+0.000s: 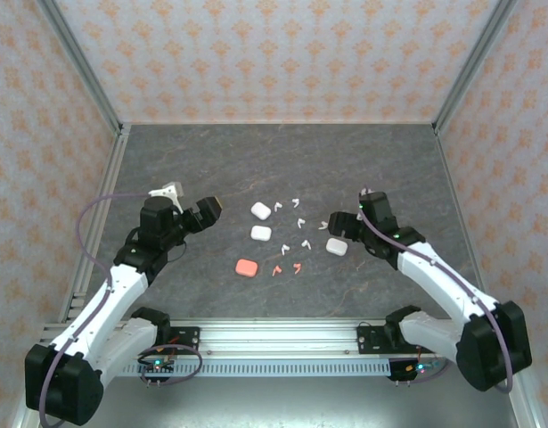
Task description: Insert the wireless bluetooth earbuds into the charging case
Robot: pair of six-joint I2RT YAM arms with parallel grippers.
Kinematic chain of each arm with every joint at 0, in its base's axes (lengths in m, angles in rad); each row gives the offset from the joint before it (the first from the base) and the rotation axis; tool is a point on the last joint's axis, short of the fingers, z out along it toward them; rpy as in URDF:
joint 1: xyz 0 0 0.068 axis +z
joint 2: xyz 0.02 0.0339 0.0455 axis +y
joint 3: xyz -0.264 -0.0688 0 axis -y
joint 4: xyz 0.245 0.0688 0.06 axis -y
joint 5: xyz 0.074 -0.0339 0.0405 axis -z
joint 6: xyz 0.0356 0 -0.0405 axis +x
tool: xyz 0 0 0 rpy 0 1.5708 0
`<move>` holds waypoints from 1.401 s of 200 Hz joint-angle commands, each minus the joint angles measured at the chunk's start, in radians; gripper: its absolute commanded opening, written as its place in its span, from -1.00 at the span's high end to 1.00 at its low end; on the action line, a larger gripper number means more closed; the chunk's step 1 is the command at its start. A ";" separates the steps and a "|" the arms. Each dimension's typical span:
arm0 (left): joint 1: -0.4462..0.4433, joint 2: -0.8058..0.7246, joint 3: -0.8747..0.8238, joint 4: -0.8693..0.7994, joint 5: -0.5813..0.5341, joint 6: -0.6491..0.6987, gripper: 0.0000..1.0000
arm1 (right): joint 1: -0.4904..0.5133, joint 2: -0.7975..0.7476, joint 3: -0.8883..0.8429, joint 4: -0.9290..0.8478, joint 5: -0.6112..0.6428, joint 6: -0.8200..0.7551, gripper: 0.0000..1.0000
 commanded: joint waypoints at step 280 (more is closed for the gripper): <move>-0.025 0.010 -0.006 0.013 -0.006 -0.029 -1.00 | 0.184 0.411 0.094 -0.122 0.093 0.064 -0.38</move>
